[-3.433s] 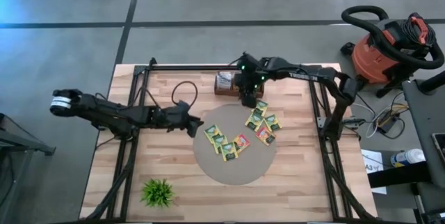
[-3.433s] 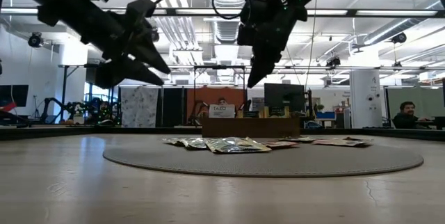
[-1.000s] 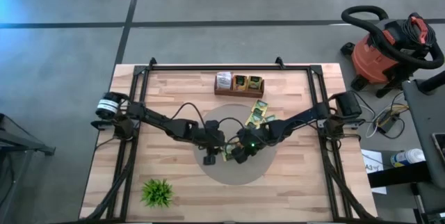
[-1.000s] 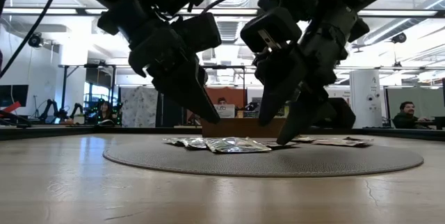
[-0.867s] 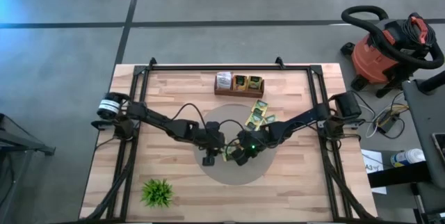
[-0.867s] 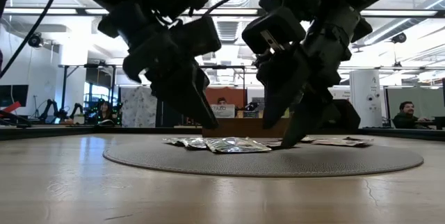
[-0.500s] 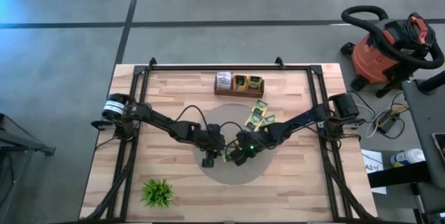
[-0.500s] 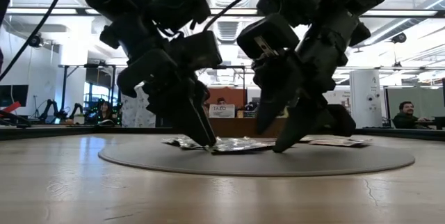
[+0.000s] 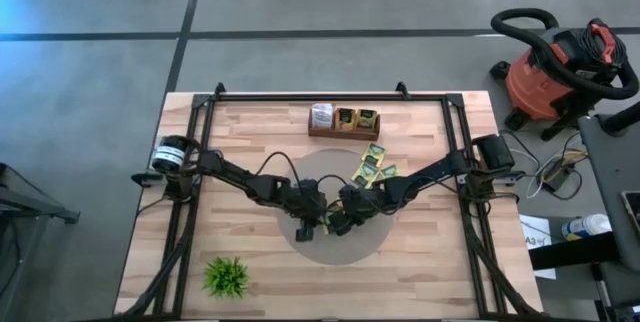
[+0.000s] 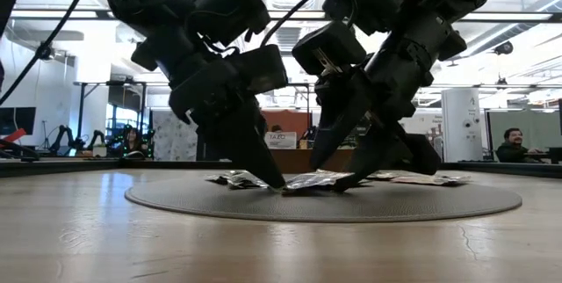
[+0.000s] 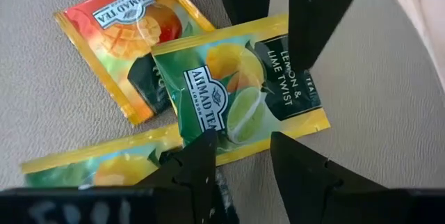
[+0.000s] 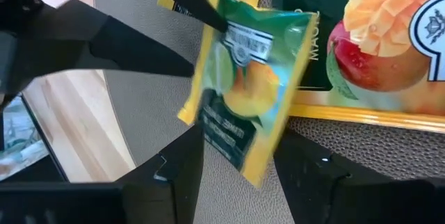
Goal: Pick & Place Tea
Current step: Put the yellow tea bag into the right section of the wooden organizer
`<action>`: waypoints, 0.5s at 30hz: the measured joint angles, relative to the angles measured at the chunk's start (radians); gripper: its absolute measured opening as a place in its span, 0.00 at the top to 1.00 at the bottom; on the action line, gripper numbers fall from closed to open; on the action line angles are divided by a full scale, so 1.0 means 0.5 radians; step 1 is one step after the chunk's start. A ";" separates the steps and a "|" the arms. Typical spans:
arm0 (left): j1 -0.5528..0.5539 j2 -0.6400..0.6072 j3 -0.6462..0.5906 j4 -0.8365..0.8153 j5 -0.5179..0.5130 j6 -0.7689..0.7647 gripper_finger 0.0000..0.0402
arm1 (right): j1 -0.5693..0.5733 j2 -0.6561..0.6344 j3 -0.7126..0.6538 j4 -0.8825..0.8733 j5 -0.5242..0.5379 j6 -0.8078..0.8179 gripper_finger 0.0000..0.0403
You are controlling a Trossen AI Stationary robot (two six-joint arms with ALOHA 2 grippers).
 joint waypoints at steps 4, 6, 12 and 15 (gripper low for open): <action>0.000 0.003 -0.002 0.031 -0.002 -0.061 0.65 | 0.000 0.000 0.000 -0.001 -0.012 -0.009 0.63; 0.000 0.003 -0.002 0.033 -0.004 -0.064 0.65 | -0.001 0.000 -0.001 -0.002 -0.034 -0.020 0.67; -0.004 0.003 -0.002 0.042 -0.012 -0.096 0.65 | -0.002 -0.001 -0.002 -0.012 -0.178 -0.132 0.85; -0.017 0.000 -0.001 0.047 -0.020 -0.144 0.65 | -0.003 -0.025 -0.002 -0.026 -0.217 -0.186 0.95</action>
